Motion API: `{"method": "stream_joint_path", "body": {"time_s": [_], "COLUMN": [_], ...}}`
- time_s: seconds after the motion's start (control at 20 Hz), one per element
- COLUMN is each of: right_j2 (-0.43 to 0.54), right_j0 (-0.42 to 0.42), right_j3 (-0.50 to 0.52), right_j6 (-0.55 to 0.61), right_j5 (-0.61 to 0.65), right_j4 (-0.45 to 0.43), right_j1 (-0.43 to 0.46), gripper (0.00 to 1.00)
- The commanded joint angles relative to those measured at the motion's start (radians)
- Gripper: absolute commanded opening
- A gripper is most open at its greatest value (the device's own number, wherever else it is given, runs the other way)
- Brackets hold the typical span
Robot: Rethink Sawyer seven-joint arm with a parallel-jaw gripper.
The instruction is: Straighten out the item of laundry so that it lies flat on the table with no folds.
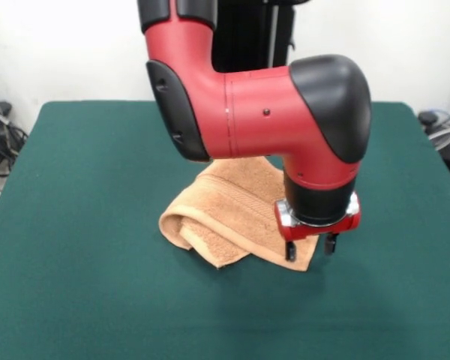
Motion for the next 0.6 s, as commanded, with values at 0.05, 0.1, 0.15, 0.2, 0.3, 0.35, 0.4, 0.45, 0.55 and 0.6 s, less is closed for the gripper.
{"method": "stream_joint_path", "body": {"time_s": [0.05,0.1,0.15,0.2,0.3,0.35,0.4,0.45,0.55,0.6], "right_j2": [0.036,0.038,0.04,0.041,0.043,0.044,0.047,0.045,0.038,0.034], "right_j0": [-0.037,-0.038,-0.039,-0.04,-0.043,-0.043,-0.045,-0.045,-0.04,-0.037], "right_j3": [-0.039,-0.043,-0.047,-0.048,-0.049,-0.05,-0.048,-0.042,-0.043,-0.045], "right_j6": [-0.128,-0.131,-0.133,-0.133,-0.134,-0.135,-0.144,-0.137,-0.129,-0.125], "right_j5": [0.054,0.054,0.056,0.056,0.055,0.054,0.047,0.043,0.04,0.041], "right_j4": [-0.054,-0.055,-0.056,-0.056,-0.056,-0.057,-0.06,-0.06,-0.065,-0.067], "right_j1": [0.039,0.042,0.045,0.046,0.048,0.05,0.05,0.048,0.044,0.043], "gripper": [1.0,1.0,1.0,1.0,1.0,1.0,1.0,1.0,0.0,0.0]}}
